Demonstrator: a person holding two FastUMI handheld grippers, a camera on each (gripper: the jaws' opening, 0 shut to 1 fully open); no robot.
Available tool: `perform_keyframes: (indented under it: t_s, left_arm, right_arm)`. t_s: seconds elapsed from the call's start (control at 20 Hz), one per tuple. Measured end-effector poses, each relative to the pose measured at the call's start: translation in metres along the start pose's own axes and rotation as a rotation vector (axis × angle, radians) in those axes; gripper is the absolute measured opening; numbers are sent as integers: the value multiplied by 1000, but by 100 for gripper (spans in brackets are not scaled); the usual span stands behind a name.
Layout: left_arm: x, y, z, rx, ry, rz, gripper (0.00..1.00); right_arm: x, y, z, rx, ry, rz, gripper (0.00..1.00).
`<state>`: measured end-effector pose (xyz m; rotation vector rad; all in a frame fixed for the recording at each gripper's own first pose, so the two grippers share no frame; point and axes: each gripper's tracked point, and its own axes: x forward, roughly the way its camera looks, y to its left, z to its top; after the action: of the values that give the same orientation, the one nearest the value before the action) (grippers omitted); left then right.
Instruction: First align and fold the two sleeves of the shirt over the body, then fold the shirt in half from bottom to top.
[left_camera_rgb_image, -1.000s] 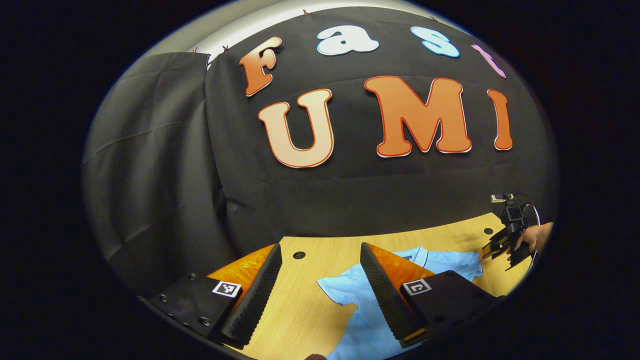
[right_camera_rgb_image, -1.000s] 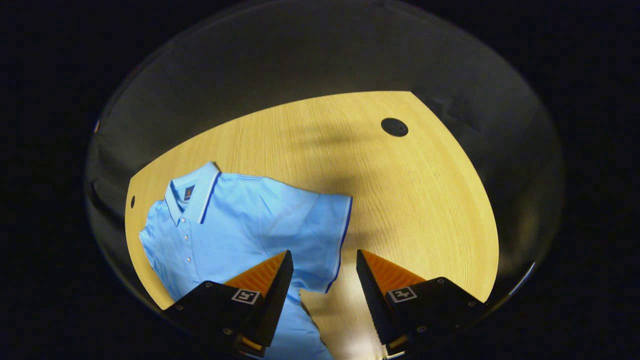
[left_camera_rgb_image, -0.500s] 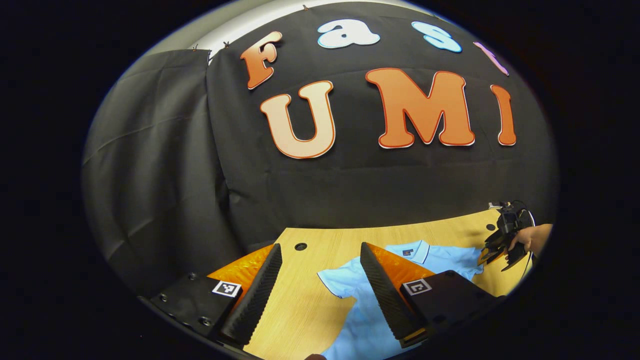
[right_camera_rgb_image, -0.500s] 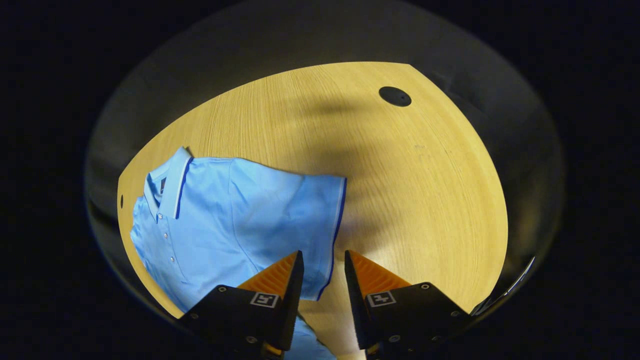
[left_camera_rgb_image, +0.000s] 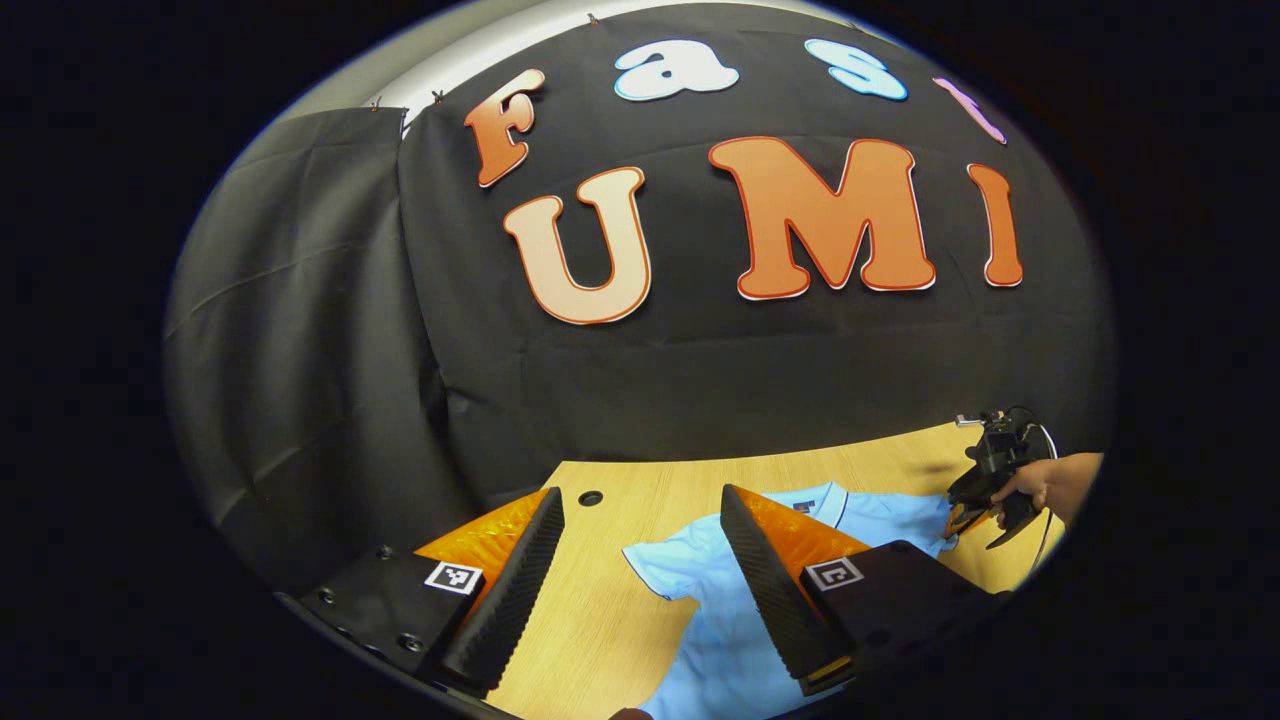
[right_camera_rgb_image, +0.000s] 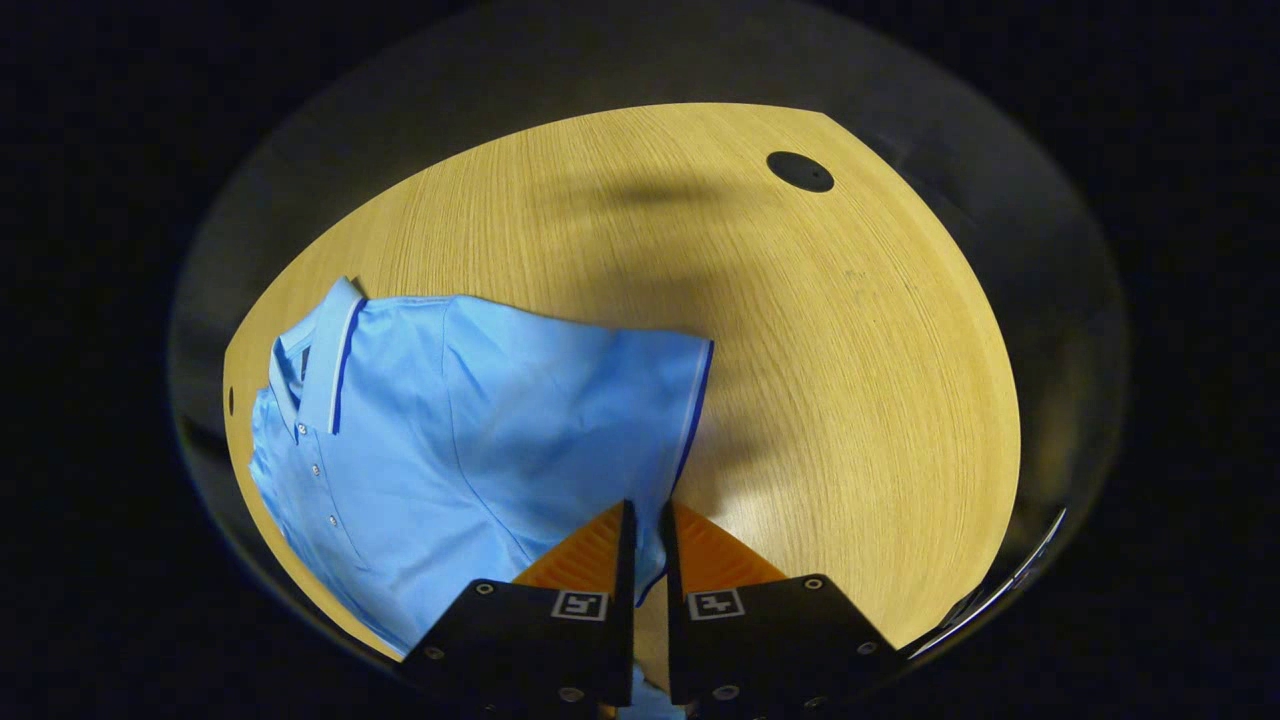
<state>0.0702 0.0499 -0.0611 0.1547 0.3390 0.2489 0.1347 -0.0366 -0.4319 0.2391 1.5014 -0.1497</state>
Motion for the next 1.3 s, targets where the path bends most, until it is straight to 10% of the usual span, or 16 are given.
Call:
perform_keyframes:
  t_s: [1.3]
  left_arm:
    - [16,7,-20,-52,43,-15,100]
  right_arm:
    - [-70,108,19,-56,-164,363,6]
